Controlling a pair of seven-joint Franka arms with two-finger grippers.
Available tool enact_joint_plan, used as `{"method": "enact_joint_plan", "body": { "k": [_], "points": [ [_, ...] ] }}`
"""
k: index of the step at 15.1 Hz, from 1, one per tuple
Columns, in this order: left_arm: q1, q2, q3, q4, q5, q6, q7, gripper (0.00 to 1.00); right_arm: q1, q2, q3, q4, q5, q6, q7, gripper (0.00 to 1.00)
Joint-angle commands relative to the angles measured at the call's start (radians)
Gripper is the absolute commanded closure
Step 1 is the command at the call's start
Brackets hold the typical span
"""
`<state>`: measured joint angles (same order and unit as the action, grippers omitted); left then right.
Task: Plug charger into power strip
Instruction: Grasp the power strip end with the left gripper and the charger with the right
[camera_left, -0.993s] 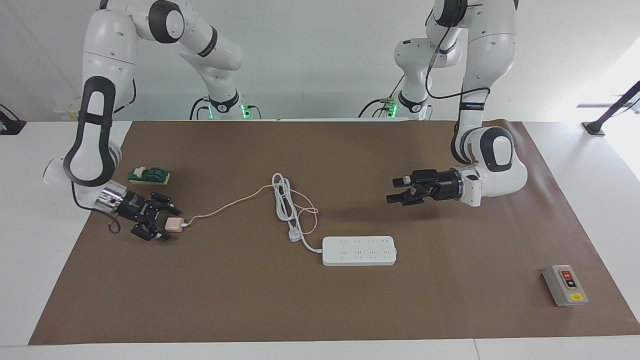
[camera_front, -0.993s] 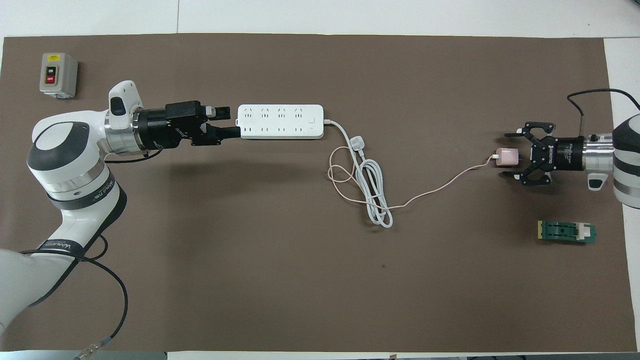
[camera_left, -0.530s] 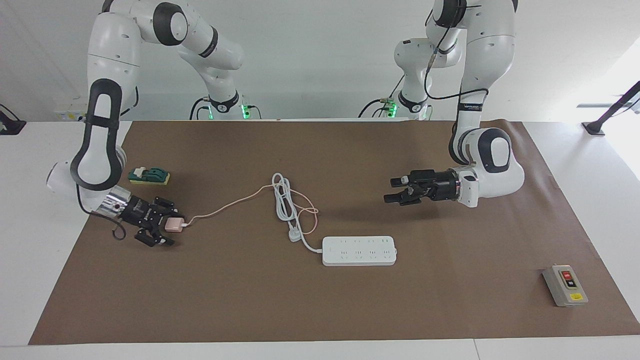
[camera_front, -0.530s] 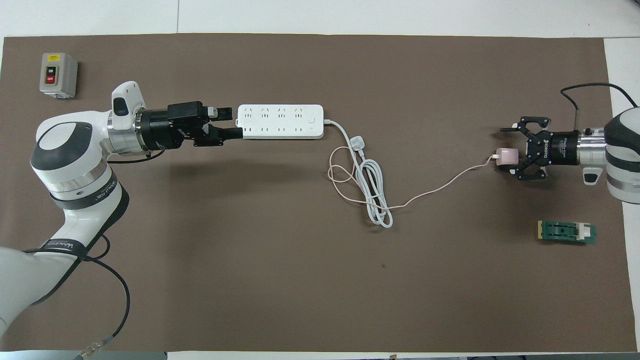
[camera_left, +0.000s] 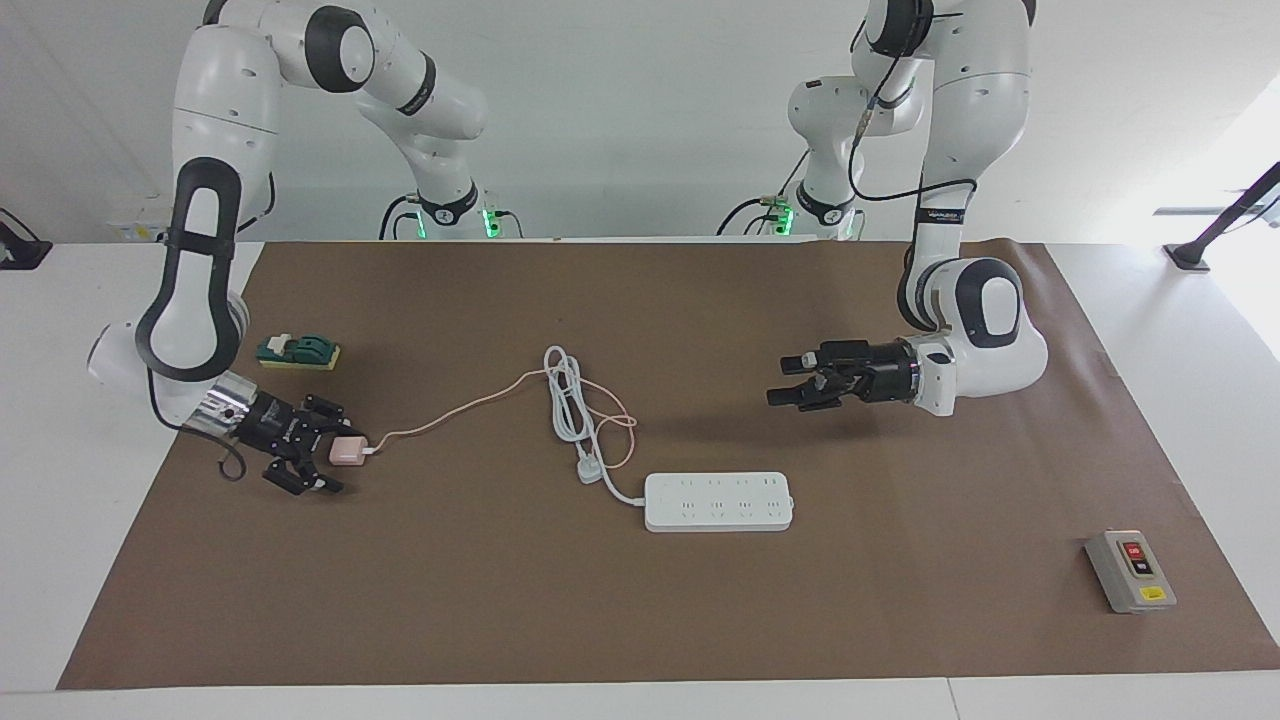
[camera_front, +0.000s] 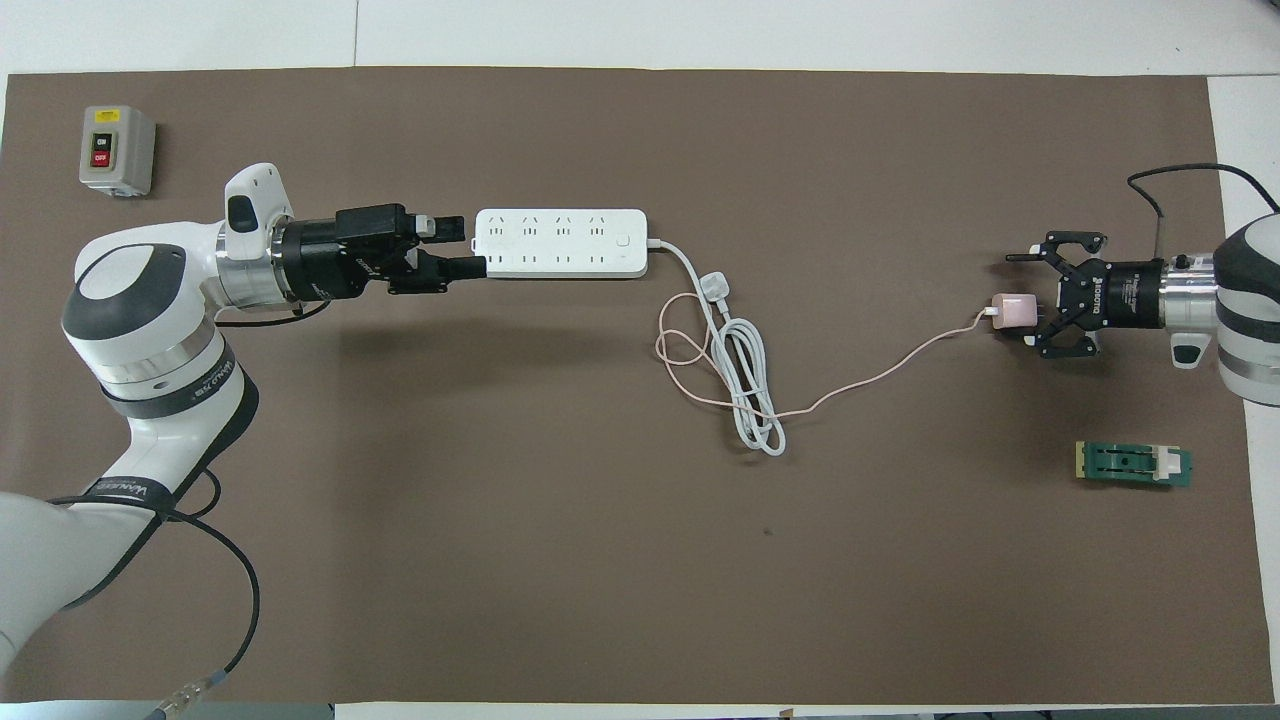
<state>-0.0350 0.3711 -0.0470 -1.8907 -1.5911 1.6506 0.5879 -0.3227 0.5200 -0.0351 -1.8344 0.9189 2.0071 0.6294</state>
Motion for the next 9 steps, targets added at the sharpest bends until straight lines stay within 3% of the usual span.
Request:
{"method": "enact_joint_plan", "body": {
  "k": [1, 2, 3, 9],
  "points": [
    [-0.006, 0.008, 0.010, 0.005, -0.010, -0.022, 0.000, 0.00, -0.006, 0.018, 0.011, 0.011, -0.022, 0.032, -0.007, 0.65],
    [-0.006, 0.008, 0.010, 0.005, -0.009, -0.023, 0.000, 0.00, -0.003, 0.018, 0.011, 0.006, -0.023, 0.039, -0.023, 0.96],
    [-0.006, 0.008, 0.010, 0.004, -0.009, -0.023, -0.002, 0.00, -0.001, 0.018, 0.011, 0.004, -0.025, 0.047, -0.039, 1.00],
    [-0.006, 0.006, 0.013, 0.019, 0.011, -0.022, -0.002, 0.00, 0.001, 0.015, 0.012, 0.015, -0.046, 0.033, -0.028, 1.00]
  ]
}}
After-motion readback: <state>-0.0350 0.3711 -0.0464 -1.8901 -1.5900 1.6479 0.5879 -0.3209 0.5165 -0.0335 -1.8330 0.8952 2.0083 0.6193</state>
